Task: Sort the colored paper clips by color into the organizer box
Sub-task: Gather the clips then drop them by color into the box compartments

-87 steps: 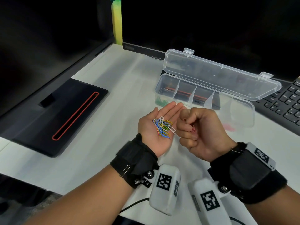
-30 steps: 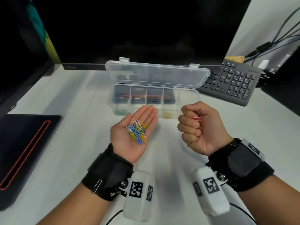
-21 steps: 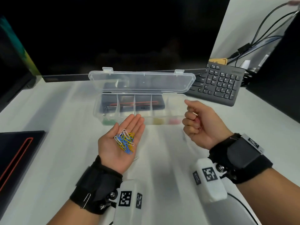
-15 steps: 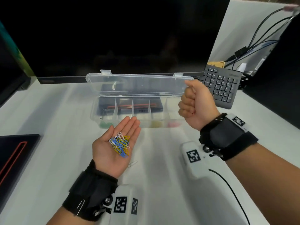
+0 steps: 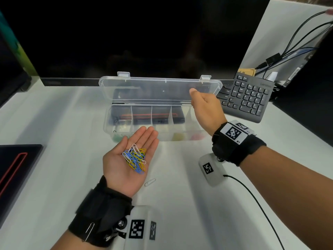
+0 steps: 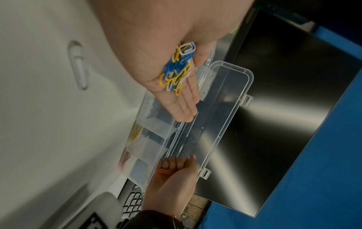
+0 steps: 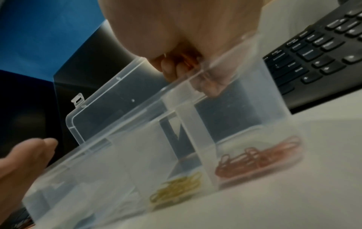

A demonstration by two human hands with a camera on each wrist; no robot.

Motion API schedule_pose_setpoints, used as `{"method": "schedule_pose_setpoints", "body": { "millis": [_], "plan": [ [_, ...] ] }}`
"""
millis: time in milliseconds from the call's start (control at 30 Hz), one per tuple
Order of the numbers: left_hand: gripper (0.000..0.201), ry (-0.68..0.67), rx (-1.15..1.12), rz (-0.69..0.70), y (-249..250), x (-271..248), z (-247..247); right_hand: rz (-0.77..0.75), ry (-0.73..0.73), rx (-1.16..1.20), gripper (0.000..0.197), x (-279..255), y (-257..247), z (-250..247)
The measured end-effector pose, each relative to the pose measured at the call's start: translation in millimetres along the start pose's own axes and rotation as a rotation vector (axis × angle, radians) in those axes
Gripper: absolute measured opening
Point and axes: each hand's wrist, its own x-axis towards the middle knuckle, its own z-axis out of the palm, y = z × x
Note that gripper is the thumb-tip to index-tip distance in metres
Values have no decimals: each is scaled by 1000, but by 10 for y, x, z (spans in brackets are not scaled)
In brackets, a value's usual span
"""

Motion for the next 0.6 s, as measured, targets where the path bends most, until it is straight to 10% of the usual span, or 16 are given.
{"method": "schedule_pose_setpoints", "body": {
  "millis": [600],
  "plan": [
    [49,-13,13,14,15,6,-6,-82,9,-212,53,-177,-16,-164]
  ]
}}
